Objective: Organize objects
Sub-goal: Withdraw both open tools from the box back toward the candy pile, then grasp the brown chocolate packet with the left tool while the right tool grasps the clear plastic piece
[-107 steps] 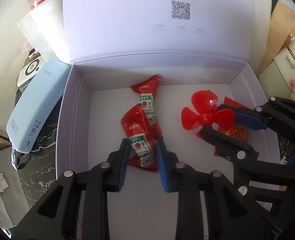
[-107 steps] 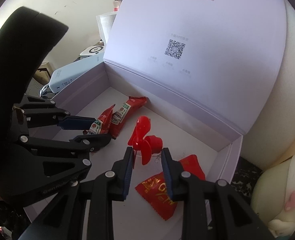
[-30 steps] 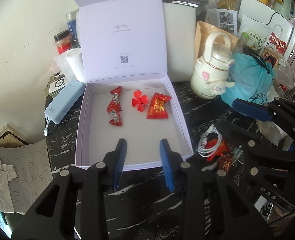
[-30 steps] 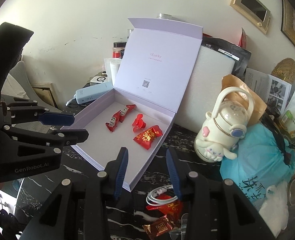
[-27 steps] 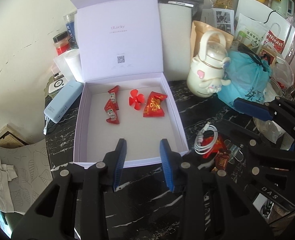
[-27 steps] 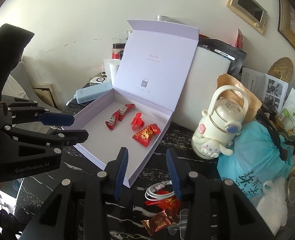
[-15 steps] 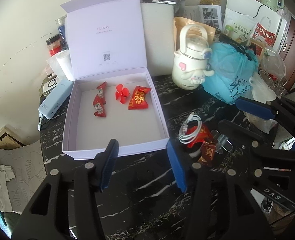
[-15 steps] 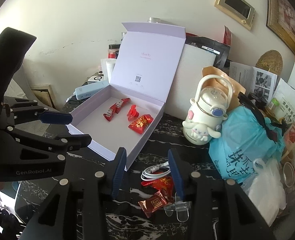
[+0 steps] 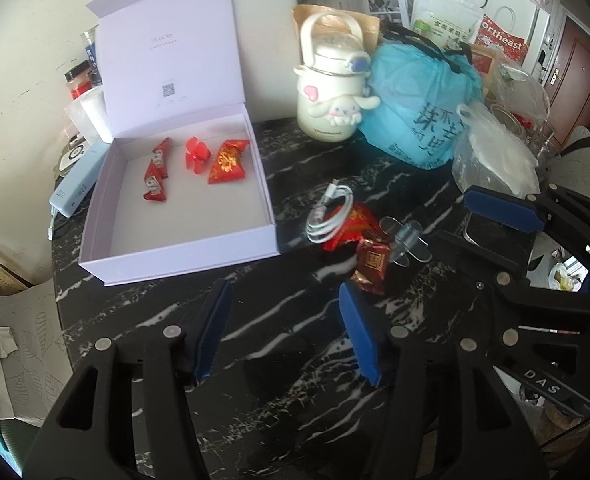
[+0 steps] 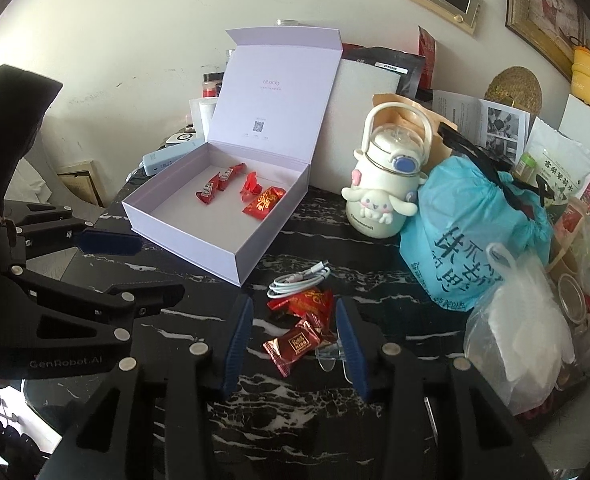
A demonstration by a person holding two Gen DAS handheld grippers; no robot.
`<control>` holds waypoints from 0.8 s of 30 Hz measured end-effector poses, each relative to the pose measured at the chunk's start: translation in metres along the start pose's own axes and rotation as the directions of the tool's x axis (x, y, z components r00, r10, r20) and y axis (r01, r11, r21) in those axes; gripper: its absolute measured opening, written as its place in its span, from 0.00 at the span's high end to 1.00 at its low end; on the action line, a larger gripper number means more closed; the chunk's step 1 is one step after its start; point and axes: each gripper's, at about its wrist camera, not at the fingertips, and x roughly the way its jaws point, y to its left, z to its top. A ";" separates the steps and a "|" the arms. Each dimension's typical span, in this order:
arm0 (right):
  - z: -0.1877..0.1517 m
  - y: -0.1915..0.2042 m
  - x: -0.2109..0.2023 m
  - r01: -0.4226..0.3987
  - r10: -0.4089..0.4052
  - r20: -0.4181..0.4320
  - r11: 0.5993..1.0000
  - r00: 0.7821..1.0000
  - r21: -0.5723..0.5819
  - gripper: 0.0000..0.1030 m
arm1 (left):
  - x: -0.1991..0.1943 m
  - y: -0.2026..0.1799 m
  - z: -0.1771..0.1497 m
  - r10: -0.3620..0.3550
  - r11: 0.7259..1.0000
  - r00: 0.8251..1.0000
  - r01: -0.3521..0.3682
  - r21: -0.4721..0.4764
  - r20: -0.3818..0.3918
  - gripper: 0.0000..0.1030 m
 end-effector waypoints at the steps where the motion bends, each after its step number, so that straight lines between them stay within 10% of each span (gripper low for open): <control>1: -0.004 -0.001 -0.001 0.000 0.000 -0.003 1.000 1.000 0.004 0.58 | 0.001 -0.003 -0.002 -0.003 1.000 1.000 0.003 0.001 -0.001 0.47; 24: -0.072 -0.055 0.043 0.016 0.000 -0.127 0.992 0.992 0.127 0.58 | 0.076 -0.054 -0.014 -0.156 0.987 0.981 0.160 0.021 -0.116 0.47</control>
